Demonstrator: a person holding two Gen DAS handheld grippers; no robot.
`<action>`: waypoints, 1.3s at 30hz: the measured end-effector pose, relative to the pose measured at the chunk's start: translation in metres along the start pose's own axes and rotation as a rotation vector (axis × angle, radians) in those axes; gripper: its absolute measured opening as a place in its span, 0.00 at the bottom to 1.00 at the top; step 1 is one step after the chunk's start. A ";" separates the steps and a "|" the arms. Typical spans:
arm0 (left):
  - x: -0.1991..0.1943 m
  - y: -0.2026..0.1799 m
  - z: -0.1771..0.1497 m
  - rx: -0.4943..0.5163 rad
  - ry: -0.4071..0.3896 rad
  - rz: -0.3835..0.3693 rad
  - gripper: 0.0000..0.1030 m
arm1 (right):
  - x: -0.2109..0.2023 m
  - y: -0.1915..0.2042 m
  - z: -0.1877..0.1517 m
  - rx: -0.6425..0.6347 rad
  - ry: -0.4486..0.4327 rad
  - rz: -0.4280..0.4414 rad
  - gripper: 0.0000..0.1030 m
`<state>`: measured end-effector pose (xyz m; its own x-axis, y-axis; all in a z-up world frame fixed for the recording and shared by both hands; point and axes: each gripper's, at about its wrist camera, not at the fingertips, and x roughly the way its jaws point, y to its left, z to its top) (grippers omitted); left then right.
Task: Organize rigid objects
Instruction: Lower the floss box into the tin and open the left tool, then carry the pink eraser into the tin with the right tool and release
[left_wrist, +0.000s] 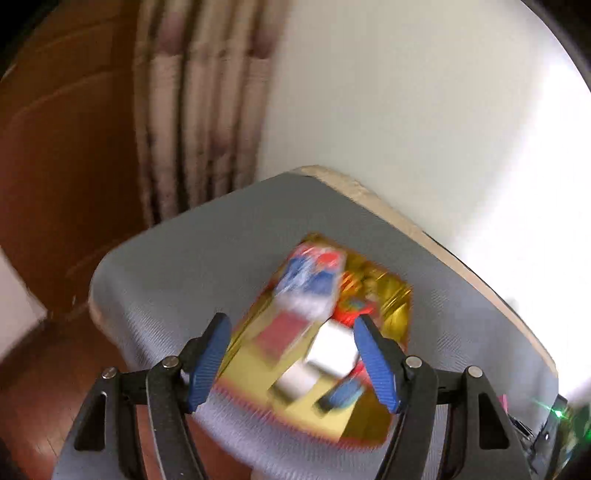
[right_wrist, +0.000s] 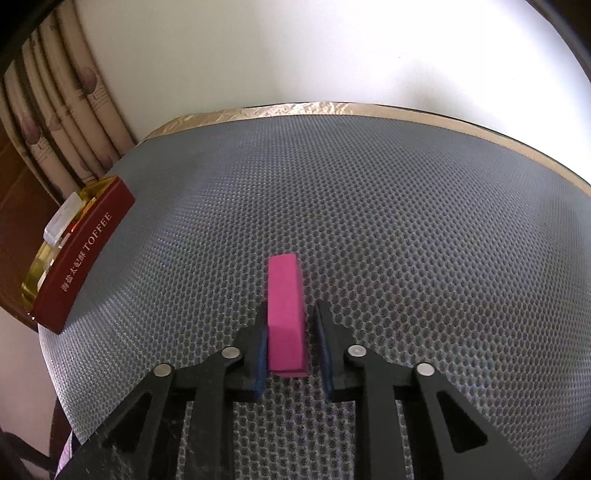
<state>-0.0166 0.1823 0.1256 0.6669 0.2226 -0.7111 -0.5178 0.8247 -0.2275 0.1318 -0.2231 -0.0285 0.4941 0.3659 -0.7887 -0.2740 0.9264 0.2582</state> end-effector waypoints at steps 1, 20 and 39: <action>-0.005 0.013 -0.007 -0.027 -0.001 0.015 0.69 | -0.002 0.001 -0.001 0.003 0.006 -0.002 0.18; 0.025 0.072 -0.068 -0.092 0.212 0.050 0.69 | -0.042 0.145 0.070 0.021 0.029 0.367 0.14; 0.043 0.017 -0.096 0.155 0.341 -0.012 0.69 | 0.022 0.067 0.033 -0.101 0.216 -0.075 0.28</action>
<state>-0.0483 0.1562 0.0269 0.4424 0.0477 -0.8955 -0.4059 0.9011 -0.1525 0.1518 -0.1498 -0.0103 0.3315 0.2587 -0.9073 -0.3292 0.9329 0.1458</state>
